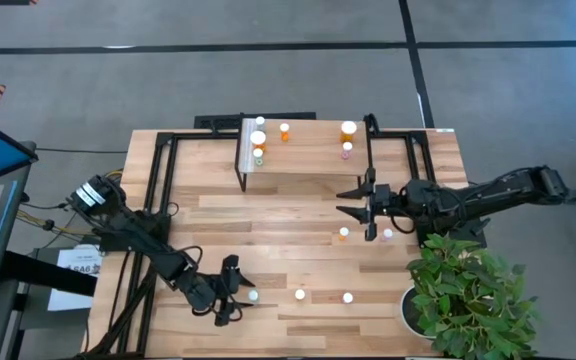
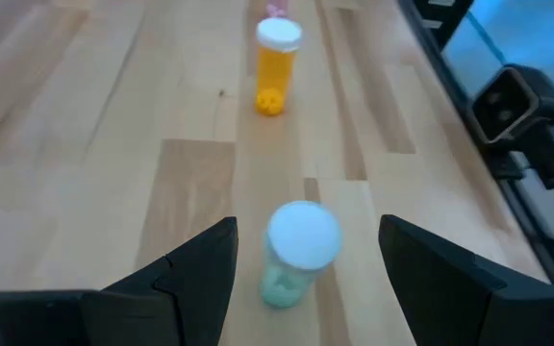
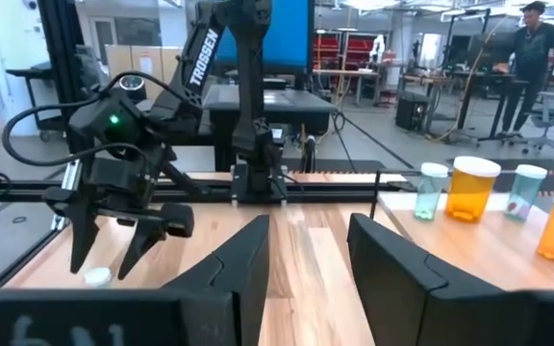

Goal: Pick and place medicine bottles onto shelf by color
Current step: Put the blue pill bottle on the shelf

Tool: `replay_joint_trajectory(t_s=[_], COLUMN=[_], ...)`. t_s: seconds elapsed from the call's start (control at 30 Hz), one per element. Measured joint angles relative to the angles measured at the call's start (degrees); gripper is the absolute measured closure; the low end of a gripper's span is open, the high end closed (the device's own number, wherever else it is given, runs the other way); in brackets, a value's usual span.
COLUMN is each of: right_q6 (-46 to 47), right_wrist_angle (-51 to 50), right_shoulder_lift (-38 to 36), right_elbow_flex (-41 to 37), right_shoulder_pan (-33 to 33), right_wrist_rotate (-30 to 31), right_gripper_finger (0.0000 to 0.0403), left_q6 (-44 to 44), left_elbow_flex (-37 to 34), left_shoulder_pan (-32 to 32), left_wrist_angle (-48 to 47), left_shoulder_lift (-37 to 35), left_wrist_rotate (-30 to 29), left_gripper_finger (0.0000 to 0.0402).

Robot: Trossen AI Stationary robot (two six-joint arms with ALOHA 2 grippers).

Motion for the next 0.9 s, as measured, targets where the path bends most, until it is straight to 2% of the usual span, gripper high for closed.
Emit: replay_joint_trajectory(t_s=[0.33, 0.9], right_q6=[0.2, 0.1], right_wrist_angle=[1.6, 1.9], right_shoulder_lift=[1.4, 1.4], right_elbow_flex=[0.0, 0.0], right_shoulder_pan=[0.0, 0.0], right_wrist_rotate=[0.0, 0.0], right_gripper_finger=[0.024, 0.024], left_q6=[0.3, 0.3], left_elbow_flex=[0.0, 0.0], left_shoulder_pan=[0.2, 0.2], left_wrist_angle=[0.2, 0.0], left_shoulder_lift=[0.7, 0.7], left_wrist_rotate=[-1.8, -1.7], left_gripper_finger=[0.0169, 0.0273])
